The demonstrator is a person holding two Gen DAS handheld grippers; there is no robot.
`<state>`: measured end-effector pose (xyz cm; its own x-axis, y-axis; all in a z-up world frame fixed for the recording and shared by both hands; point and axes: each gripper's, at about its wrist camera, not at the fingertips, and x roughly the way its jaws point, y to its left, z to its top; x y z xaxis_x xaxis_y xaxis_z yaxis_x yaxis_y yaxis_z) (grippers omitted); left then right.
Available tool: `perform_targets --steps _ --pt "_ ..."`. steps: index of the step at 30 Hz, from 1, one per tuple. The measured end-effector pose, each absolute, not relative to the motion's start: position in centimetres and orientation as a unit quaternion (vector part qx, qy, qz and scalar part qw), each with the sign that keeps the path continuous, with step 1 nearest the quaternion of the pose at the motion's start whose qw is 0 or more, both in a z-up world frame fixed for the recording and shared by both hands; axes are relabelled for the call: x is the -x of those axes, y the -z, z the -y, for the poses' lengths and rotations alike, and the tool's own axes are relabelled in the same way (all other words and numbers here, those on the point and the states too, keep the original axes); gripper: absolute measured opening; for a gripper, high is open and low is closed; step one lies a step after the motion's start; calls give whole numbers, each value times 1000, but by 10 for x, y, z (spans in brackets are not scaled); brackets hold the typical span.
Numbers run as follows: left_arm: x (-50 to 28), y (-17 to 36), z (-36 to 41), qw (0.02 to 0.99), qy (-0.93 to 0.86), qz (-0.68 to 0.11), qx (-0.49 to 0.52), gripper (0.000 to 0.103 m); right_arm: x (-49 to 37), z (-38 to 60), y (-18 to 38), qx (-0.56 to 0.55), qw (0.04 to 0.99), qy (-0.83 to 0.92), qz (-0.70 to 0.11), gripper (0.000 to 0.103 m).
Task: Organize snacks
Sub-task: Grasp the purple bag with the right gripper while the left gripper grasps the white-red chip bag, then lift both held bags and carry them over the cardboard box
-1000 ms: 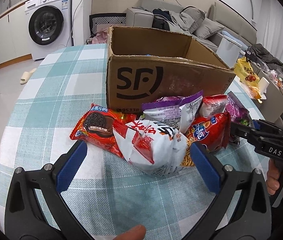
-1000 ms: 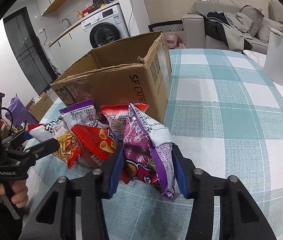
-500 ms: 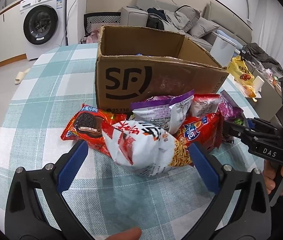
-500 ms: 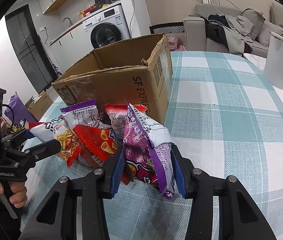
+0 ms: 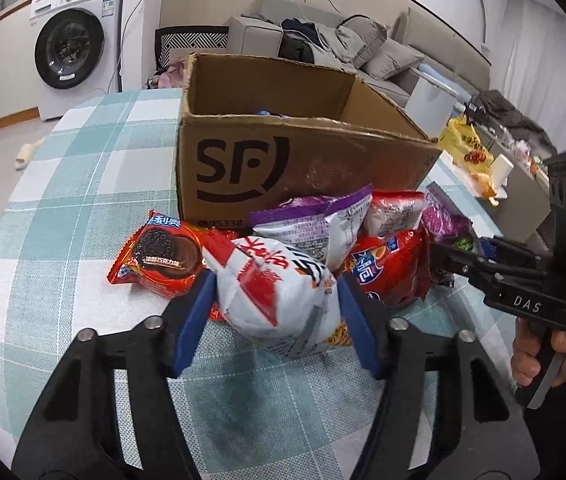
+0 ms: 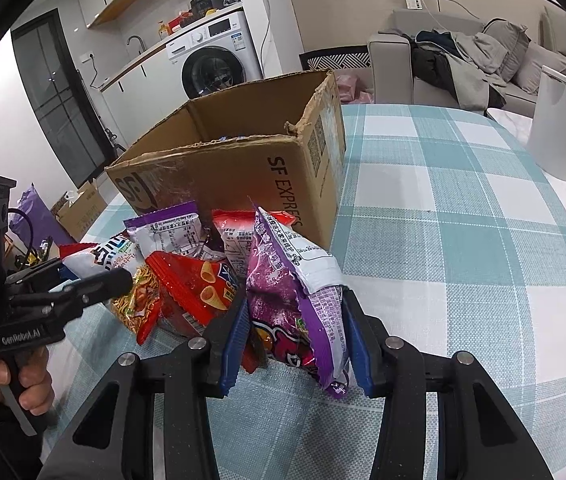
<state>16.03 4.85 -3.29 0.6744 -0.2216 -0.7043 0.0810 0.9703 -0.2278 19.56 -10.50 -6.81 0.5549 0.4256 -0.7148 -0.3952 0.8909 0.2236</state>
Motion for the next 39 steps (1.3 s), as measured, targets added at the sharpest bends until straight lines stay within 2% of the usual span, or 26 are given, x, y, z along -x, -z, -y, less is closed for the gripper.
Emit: perform_targets --steps 6,8,16,39 --pt "-160 33 -57 907 93 -398 106 50 -195 106 66 -19 883 -233 -408 45" --pt "-159 32 -56 908 95 -394 105 45 -195 107 65 -20 883 -233 -406 45" --pt "-154 26 -53 908 109 -390 103 40 -192 114 56 -28 888 -232 -397 45" --pt "-124 -19 -49 927 125 -338 106 38 -173 118 22 -32 902 -246 -355 45"
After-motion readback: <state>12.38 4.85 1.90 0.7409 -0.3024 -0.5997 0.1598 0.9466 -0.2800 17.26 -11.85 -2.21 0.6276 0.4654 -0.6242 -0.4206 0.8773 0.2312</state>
